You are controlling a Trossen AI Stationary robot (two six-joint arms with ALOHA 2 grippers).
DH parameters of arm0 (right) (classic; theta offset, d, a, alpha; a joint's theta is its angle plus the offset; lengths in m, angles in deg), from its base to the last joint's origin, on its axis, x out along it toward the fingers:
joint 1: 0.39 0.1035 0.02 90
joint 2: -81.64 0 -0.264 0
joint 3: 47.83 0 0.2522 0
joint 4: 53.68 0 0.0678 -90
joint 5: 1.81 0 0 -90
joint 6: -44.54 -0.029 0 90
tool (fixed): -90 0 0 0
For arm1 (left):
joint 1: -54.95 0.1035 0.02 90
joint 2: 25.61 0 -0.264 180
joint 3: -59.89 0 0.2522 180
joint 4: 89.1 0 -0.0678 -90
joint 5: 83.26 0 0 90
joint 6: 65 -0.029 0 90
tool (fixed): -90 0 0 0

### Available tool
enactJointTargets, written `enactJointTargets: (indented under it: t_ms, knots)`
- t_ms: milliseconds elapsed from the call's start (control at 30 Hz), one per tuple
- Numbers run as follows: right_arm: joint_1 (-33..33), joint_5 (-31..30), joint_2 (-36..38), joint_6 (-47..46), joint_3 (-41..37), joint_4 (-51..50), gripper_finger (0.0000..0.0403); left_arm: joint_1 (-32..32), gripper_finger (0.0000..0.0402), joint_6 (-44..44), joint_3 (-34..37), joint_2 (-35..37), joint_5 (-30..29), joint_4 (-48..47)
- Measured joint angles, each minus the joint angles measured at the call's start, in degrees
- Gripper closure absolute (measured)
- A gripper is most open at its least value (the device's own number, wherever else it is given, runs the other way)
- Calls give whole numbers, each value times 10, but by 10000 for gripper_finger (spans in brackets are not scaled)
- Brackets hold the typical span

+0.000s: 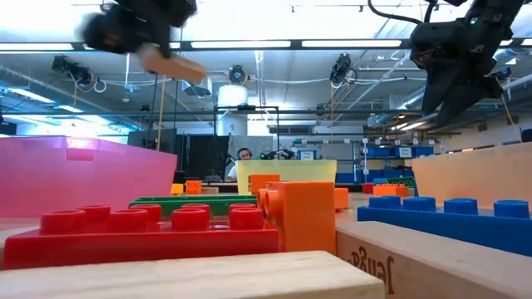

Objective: Sort blocks by size
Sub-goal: Put the wooden block into the yellow bin

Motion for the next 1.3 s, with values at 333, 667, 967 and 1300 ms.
enactJointTargets:
  t_ms: [333, 667, 967, 1300]
  knots:
    - [0, 0, 0, -52, 0, 0, 179, 265, 285, -273, -39, 0, 26, 38]
    - [-21, -14, 0, -104, 0, 7, 179, 443, 288, -446, -65, -72, 161, 182]
    - [-60, -22, 0, -128, 0, 42, 179, 469, 288, -612, -269, -279, 165, 95]
    - [-75, -25, 0, -143, 0, 54, 179, 469, 282, -680, -436, -458, 107, 14]
